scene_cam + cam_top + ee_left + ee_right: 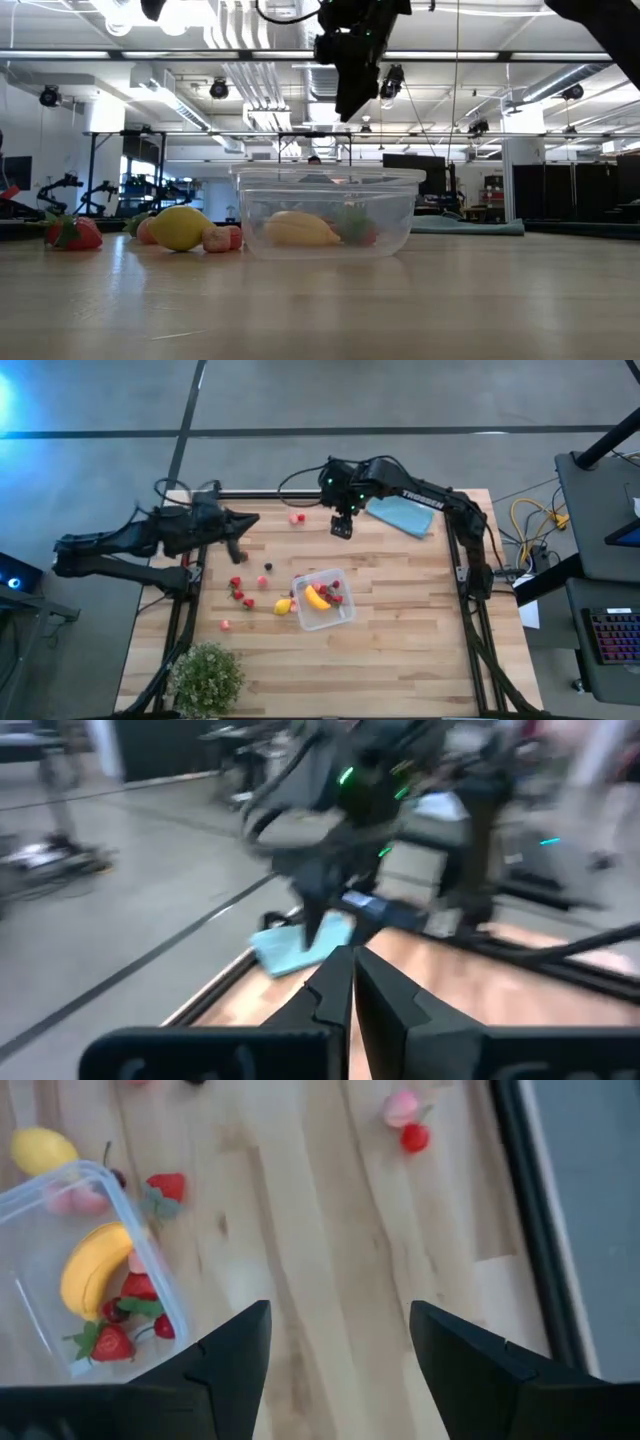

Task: Pick and placing Produce into tupperware
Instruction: Put the pink peach into the transparent bin

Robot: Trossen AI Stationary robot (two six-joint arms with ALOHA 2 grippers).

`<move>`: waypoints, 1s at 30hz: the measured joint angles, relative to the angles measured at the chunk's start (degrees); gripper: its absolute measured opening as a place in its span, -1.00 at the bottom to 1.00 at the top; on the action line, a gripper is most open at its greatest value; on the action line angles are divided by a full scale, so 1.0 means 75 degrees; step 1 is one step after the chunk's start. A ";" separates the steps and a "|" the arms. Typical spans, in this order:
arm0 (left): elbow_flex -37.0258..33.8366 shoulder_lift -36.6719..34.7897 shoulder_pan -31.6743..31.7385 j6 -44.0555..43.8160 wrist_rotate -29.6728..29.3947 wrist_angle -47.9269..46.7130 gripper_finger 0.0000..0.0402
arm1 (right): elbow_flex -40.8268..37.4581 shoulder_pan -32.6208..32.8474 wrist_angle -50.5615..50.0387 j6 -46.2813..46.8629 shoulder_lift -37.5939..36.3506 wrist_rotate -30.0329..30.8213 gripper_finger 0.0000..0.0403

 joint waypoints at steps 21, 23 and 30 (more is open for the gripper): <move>0.0175 0.0933 -0.0003 -0.0781 -0.0132 0.0743 -1.00 | -0.1394 -0.0552 0.0584 -0.0054 -0.1290 0.0003 0.13; 0.0189 0.0931 -0.0003 -0.0783 0.0212 0.0743 -1.00 | -0.1543 -0.0555 0.0592 0.0016 -0.1290 0.0003 0.13; 0.0219 0.0686 0.0000 -0.0374 0.0206 0.1134 -1.00 | -0.1981 -0.0555 0.0907 0.0288 -0.1279 0.0000 0.13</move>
